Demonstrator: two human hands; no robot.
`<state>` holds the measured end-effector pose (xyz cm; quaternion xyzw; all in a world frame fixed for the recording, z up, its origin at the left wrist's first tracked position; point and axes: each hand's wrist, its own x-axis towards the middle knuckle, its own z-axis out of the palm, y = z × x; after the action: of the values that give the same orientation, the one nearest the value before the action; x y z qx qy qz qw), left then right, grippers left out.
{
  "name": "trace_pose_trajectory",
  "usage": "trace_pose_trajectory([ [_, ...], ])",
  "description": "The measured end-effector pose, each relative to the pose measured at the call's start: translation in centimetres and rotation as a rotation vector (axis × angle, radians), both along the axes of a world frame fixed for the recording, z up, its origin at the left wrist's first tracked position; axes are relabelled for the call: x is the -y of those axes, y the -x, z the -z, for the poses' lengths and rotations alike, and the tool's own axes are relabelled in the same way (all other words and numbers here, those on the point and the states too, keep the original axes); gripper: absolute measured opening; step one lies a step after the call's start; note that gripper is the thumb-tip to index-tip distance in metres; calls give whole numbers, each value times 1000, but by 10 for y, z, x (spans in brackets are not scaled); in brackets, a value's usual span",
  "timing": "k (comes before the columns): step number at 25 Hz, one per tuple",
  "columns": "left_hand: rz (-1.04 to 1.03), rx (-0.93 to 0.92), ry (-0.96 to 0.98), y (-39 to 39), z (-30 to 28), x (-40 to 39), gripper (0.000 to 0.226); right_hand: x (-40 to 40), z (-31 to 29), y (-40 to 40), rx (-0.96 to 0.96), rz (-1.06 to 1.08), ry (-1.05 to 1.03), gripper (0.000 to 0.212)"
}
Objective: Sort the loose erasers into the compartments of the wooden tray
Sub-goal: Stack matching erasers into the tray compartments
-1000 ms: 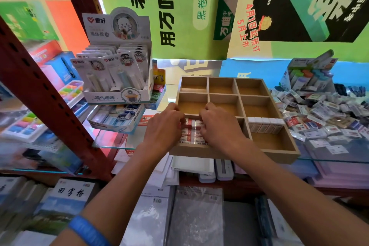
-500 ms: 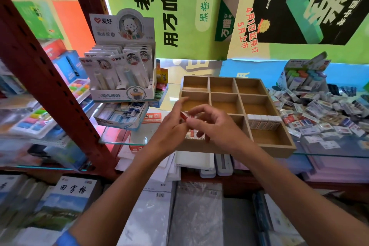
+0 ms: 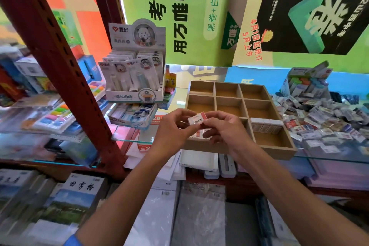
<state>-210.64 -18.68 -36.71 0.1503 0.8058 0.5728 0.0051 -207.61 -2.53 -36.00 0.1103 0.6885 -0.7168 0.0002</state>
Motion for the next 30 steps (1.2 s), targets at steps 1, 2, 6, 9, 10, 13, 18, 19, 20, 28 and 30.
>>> trace_pose_trajectory([
  [1, 13, -7, 22, 2, 0, 2, 28, -2, 0, 1, -19, -45, -69, 23],
  [2, 41, -8, 55, 5, 1, 3, 28, -5, 2, 3, -62, -100, -225, 30],
  [6, 84, -36, 238, 15, 14, 1, 28, -13, 13, 23, -281, -317, -1019, 38],
  [9, -44, -19, 221, 23, 23, -4, 17, -13, 20, 35, -312, -351, -1091, 44],
  [10, -77, -40, 264, 25, 24, -5, 14, -11, 22, 37, -318, -348, -1083, 41],
  [13, -160, -132, 354, 26, 31, -7, 17, -10, 32, 41, -355, -273, -1293, 27],
  [18, -173, -57, 240, 30, 46, -4, 16, -3, 40, 51, -312, -189, -1249, 17],
  [19, -185, -56, 245, 30, 47, -7, 15, -3, 40, 51, -314, -162, -1260, 17],
  [20, -222, -98, 274, 30, 48, -11, 15, -3, 39, 51, -319, -150, -1275, 17],
  [28, -188, -537, 325, -3, 8, -98, 21, -80, 28, -15, -528, 100, -1098, 18],
  [30, -71, -540, 287, -16, 9, -147, 21, -125, 33, -43, -523, 167, -1073, 15],
])
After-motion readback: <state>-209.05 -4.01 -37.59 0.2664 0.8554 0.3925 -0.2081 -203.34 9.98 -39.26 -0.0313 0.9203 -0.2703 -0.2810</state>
